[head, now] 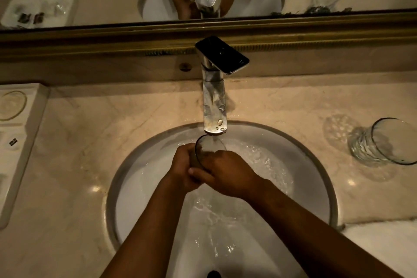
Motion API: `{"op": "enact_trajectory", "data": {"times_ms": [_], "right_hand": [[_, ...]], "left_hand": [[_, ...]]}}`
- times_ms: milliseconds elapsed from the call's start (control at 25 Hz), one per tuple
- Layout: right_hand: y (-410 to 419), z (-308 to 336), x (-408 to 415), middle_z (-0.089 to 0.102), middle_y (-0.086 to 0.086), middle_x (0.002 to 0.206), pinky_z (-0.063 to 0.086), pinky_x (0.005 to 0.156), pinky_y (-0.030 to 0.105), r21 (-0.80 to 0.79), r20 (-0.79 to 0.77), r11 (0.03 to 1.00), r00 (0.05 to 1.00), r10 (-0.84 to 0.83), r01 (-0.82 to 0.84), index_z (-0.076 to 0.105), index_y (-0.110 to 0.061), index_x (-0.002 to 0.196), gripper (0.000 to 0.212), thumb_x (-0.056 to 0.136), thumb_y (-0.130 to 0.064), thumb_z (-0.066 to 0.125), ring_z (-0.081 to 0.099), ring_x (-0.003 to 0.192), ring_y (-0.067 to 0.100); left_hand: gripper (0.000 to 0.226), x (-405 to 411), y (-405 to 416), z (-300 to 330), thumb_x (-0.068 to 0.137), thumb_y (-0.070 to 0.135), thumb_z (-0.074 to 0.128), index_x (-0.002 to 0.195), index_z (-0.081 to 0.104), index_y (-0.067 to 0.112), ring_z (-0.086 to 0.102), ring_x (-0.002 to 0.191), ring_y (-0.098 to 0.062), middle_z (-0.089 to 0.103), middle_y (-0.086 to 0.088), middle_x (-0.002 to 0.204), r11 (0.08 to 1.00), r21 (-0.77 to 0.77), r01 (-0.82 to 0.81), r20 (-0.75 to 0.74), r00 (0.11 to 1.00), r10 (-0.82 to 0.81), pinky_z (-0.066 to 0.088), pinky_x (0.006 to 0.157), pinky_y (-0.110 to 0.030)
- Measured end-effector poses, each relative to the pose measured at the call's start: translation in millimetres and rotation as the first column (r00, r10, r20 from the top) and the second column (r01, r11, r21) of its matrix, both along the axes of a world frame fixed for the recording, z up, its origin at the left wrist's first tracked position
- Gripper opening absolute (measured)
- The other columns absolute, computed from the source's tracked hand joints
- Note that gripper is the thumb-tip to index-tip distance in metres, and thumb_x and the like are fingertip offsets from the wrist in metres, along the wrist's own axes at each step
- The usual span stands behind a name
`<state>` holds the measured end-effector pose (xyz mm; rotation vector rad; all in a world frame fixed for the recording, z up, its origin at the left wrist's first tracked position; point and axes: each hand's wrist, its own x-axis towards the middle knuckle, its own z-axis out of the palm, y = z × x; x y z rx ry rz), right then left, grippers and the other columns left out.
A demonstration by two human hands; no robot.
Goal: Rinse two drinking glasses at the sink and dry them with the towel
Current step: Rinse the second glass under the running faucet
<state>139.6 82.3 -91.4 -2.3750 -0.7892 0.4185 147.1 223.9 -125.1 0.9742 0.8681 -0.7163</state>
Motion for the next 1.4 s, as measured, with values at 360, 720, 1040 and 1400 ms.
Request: {"op": "enact_trajectory", "data": {"times_ms": [360, 720, 1040, 1400], "right_hand": [[-3, -5, -14, 0.073, 0.005, 0.108, 0.053, 0.076, 0.034, -0.081, 0.145, 0.988, 0.983, -0.116, 0.129, 0.060, -0.022, 0.123, 0.043, 0.101, -0.053, 0.041, 0.069, 0.094, 0.025], [4, -15, -31, 0.074, 0.007, 0.079, 0.052, 0.062, 0.031, 0.060, 0.181, 0.953, 0.935, -0.304, 0.298, 0.072, -0.015, 0.093, 0.059, 0.101, -0.053, 0.028, 0.070, 0.068, 0.023], [-22, -23, 4, 0.074, 0.009, 0.097, 0.055, 0.067, 0.035, 0.013, 0.343, 0.993, 0.933, 0.108, -0.119, 0.069, -0.014, 0.106, 0.041, 0.098, -0.047, 0.045, 0.068, 0.081, 0.027], [20, -17, -6, 0.073, 0.007, 0.091, 0.048, 0.071, 0.032, -0.089, 0.078, 0.890, 0.894, -0.441, 0.447, 0.065, -0.016, 0.113, 0.048, 0.105, -0.047, 0.029, 0.069, 0.082, 0.025]], "left_hand": [[0.040, -7, -2, 7, 0.095, 0.041, 0.053, 0.096, 0.075, 0.008, 0.065, 0.080, -0.027, 0.069, -0.015, 0.090, 0.998, -0.064, -0.025, 0.136, 0.990, 0.034, 0.052, 0.068, -0.034], [0.020, -20, -29, -6, 0.088, 0.020, 0.058, 0.073, 0.062, 0.008, 0.061, 0.065, -0.025, 0.060, -0.014, 0.072, 0.982, 0.091, -0.164, 0.164, 0.975, 0.148, 0.049, 0.064, -0.031], [0.048, -2, -7, 11, 0.094, 0.048, 0.046, 0.059, 0.059, 0.018, 0.042, 0.035, -0.009, 0.049, 0.004, 0.048, 0.982, -0.047, 0.183, -0.079, 0.979, -0.187, 0.027, 0.036, -0.016], [0.015, -6, -31, 3, 0.090, 0.019, 0.062, 0.082, 0.065, 0.007, 0.062, 0.074, -0.027, 0.062, -0.015, 0.079, 0.949, 0.163, -0.270, 0.188, 0.953, 0.239, 0.052, 0.066, -0.036]]}}
